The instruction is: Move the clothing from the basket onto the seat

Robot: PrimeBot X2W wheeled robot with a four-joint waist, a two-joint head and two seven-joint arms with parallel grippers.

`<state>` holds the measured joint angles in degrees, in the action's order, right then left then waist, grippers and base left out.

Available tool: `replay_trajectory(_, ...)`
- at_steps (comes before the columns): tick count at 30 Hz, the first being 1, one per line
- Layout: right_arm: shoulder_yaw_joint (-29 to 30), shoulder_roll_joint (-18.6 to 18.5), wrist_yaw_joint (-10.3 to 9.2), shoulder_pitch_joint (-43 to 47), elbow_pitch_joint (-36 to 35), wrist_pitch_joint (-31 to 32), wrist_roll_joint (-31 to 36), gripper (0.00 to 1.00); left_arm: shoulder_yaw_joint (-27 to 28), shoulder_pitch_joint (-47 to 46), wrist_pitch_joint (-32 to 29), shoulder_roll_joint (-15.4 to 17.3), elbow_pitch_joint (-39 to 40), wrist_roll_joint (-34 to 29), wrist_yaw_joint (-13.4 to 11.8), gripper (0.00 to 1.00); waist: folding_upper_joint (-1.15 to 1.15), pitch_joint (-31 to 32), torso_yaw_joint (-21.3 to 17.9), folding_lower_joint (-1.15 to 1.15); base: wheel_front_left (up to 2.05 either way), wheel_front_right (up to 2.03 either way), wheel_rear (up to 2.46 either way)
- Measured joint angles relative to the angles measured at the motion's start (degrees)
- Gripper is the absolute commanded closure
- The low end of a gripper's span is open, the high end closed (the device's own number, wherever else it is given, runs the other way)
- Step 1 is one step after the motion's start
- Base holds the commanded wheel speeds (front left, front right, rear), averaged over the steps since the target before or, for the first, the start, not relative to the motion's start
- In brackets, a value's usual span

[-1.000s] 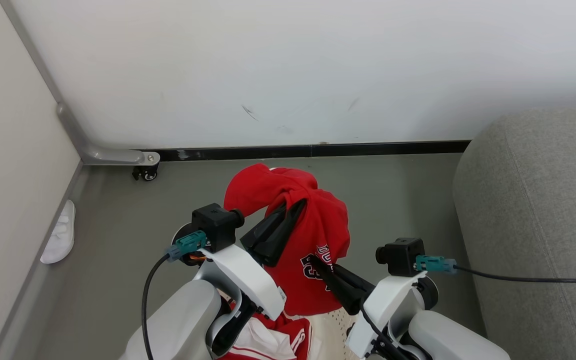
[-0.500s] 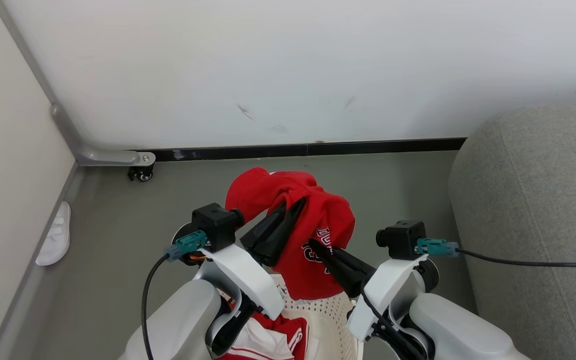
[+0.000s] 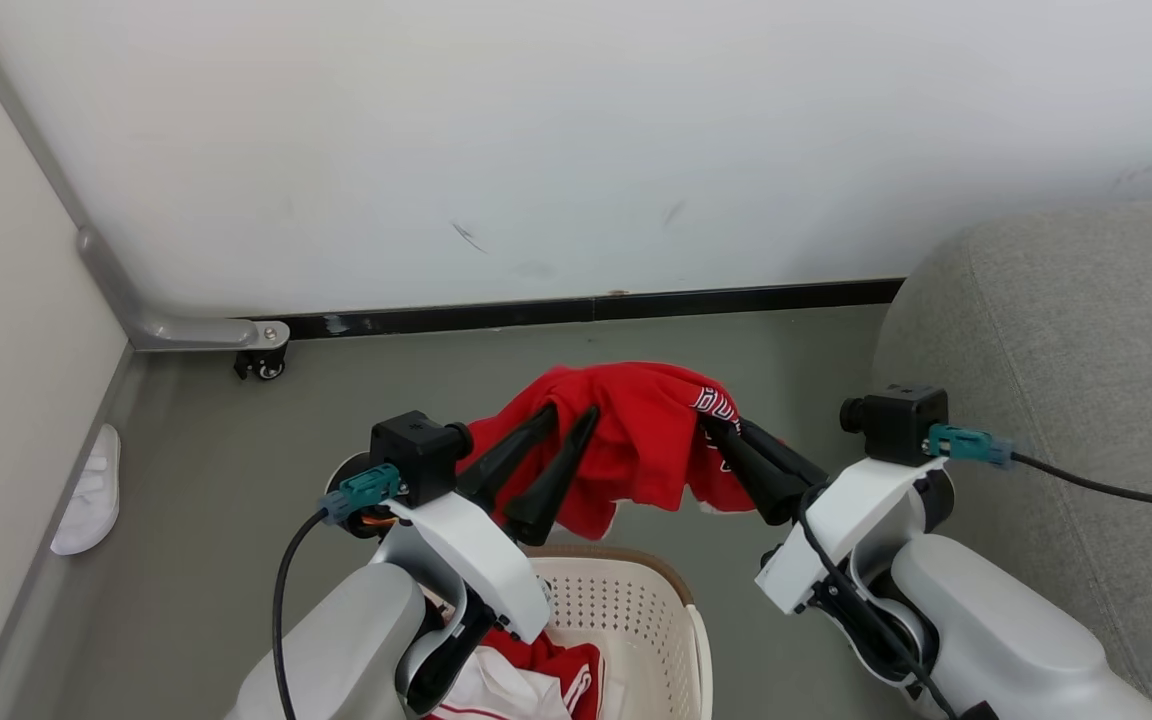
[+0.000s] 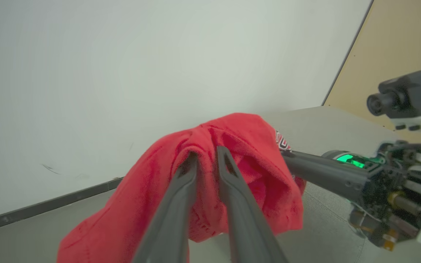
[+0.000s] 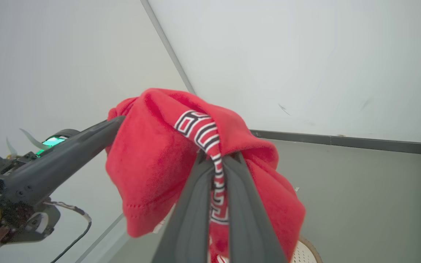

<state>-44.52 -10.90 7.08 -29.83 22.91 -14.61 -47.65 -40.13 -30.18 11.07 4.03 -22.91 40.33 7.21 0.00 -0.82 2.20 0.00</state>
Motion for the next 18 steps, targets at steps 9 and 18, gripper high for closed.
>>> replay_trajectory(9, 4.28, -1.71, 0.0, 0.3, -2.27, 0.0, 1.86, 1.0, -1.42, 0.14, -0.48, 0.09, 0.01, 0.27, 0.0, 0.0, 0.0, 0.56, -1.75, 0.0, 0.0, 0.0, 0.0)
replay_trajectory(18, 9.11, -4.92, 0.0, 2.84, -5.28, 0.0, 4.92, 1.0, -3.1, 0.51, -0.62, 0.29, 0.98, 0.3, 0.0, 0.0, 0.0, 1.07, -4.12, 0.0, 0.0, 0.0, 0.0)
